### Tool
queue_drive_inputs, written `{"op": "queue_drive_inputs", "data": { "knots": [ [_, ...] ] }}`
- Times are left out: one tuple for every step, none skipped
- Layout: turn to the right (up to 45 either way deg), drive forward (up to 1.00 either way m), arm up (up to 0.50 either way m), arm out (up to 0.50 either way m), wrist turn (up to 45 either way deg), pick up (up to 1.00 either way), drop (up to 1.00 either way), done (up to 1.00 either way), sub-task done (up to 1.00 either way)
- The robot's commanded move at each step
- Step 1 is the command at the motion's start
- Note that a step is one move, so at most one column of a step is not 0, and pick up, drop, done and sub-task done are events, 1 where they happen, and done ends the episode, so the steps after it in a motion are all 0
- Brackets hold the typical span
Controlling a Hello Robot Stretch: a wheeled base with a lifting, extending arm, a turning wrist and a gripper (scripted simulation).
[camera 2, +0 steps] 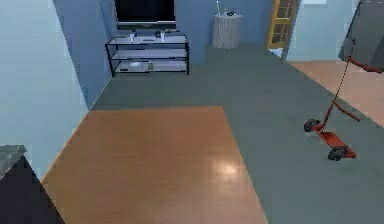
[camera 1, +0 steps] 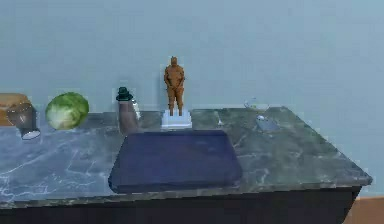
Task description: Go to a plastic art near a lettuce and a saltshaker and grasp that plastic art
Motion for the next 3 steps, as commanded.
{"op": "queue_drive_inputs", "data": {
  "knots": [
    [45.0,0.00,0.00,0.00,0.0,0.00,0.00,0.00,0.00],
    [18.0,0.00,0.00,0.00,0.0,0.00,0.00,0.00,0.00],
    [0.0,0.80,0.00,0.00,0.0,0.00,0.00,0.00,0.00]
  ]
}}
